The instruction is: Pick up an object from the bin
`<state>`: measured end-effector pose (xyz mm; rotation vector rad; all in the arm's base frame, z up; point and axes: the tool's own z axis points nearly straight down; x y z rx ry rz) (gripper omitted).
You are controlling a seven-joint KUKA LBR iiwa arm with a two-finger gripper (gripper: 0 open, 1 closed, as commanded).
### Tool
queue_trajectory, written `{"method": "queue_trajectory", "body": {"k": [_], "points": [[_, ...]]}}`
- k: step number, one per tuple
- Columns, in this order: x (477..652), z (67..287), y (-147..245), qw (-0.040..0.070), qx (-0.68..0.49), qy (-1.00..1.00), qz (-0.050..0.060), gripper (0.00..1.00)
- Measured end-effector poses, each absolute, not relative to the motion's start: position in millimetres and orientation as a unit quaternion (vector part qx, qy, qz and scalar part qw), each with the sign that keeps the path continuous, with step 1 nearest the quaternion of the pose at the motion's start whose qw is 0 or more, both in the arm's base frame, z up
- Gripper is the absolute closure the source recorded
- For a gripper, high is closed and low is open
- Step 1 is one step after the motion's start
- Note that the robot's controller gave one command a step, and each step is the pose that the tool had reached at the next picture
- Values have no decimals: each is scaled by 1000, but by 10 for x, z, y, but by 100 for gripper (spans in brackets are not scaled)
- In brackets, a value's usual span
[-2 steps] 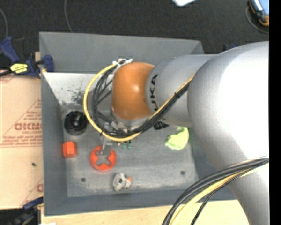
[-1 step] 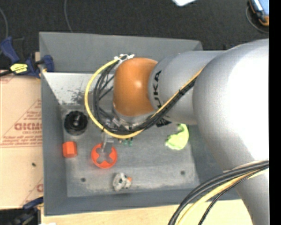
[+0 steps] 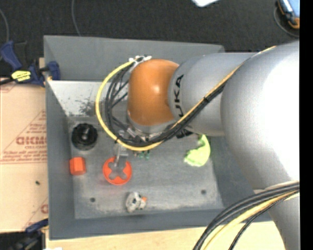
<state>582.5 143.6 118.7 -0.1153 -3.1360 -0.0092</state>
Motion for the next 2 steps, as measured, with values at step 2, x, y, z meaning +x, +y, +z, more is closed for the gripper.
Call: {"method": "queue_trajectory", "body": {"k": [2], "points": [[5835, 1593, 1437, 0, -37, -999, -4, 100]]}}
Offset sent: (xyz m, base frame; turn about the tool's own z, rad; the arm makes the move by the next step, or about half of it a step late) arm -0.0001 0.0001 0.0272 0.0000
